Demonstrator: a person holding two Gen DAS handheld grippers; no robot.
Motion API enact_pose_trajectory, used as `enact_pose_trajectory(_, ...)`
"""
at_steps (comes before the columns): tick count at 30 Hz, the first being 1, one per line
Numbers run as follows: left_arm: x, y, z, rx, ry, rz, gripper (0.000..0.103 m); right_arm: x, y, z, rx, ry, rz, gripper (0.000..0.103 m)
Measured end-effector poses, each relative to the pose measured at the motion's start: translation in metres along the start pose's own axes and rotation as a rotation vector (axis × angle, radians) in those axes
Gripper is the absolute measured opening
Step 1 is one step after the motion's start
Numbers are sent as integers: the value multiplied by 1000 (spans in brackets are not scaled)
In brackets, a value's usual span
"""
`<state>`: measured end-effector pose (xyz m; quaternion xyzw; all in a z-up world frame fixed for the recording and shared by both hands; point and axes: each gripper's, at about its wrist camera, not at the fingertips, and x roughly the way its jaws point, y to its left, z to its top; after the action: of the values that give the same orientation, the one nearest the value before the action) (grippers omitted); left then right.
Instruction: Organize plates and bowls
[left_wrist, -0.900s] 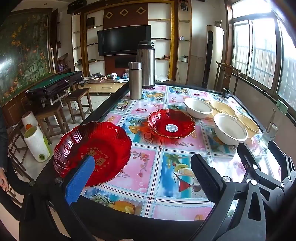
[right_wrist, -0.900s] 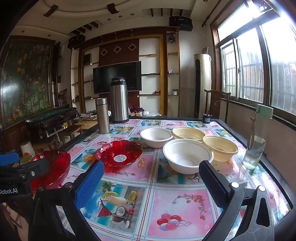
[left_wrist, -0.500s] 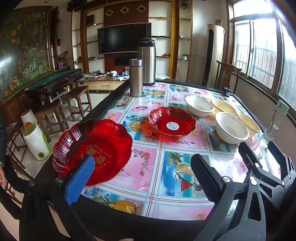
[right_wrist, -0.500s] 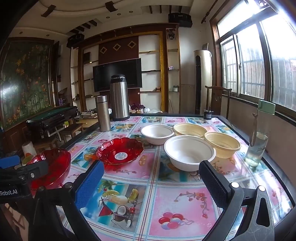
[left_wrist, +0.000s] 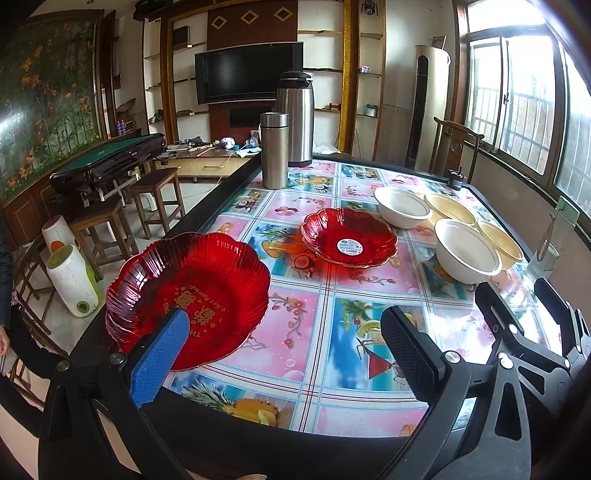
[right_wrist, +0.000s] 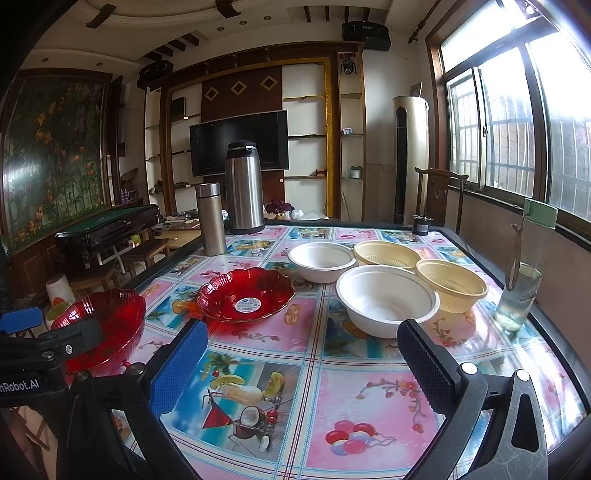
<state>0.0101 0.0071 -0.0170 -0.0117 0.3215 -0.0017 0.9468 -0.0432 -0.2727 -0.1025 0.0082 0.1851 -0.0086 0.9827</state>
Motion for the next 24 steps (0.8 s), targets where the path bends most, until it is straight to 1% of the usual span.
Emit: enact_pose_trajectory(24, 10, 5, -4, -2, 27, -9, 103, 7, -2, -3, 25, 35, -5, 103)
